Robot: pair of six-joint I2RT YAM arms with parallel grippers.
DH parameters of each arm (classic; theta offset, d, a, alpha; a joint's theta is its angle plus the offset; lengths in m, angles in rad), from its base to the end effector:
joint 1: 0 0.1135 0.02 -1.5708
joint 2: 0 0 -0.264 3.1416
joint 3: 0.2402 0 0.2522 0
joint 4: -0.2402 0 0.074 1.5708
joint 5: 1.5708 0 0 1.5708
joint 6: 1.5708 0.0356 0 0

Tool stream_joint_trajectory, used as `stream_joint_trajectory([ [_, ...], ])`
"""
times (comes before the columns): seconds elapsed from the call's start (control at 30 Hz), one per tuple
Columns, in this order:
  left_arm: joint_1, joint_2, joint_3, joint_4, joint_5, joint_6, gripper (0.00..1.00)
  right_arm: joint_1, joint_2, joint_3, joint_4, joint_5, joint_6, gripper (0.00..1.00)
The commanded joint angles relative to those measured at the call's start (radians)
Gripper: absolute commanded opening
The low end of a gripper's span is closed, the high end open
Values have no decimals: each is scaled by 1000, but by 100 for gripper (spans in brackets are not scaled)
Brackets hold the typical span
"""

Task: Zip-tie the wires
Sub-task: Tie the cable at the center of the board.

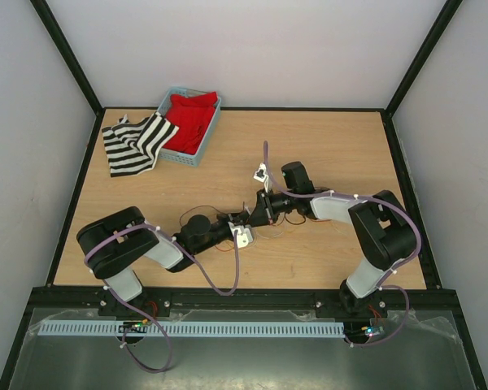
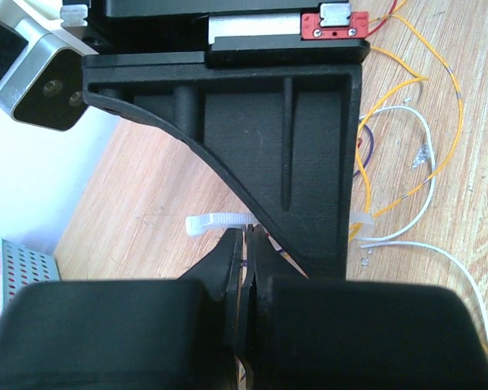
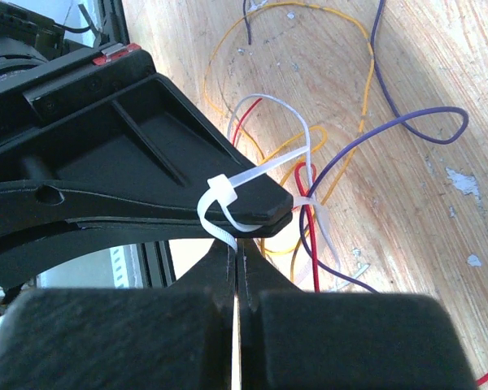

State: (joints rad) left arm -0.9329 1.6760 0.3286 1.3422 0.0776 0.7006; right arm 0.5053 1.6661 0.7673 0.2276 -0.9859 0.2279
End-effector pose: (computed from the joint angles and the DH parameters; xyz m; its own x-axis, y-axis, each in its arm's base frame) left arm 0.1586 -0.2185 0.1499 0.5437 0.3458 -0.7647 0.6496 0.4036 0.6444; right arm 0.2638 0.1799 0.1637 -0.7196 -0.2555 -0.6457 -0.6939 0.2308 0.6821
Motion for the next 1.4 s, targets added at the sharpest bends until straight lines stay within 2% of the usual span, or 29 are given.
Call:
stream_joint_trajectory([
  [0.0, -21, -13, 1, 34, 41, 10, 0, -12, 10, 45, 7, -11, -14, 0],
  [0.3, -26, -9, 2, 34, 41, 9, 0, -17, 20, 53, 6, -17, -10, 0],
  [0.63, -7, -14, 9, 34, 27, -68, 0, -17, -25, 10, -19, -17, -32, 0],
  [1.0, 21, -14, 12, 35, 55, -114, 0, -17, -90, -34, -27, -15, -59, 8],
  [1.13, 22, -15, 15, 34, 64, -118, 0, -17, -80, -38, -28, -20, -57, 15],
  [1.37, 22, -21, 16, 34, 66, -117, 0, -16, -84, -35, -40, -11, -65, 16],
])
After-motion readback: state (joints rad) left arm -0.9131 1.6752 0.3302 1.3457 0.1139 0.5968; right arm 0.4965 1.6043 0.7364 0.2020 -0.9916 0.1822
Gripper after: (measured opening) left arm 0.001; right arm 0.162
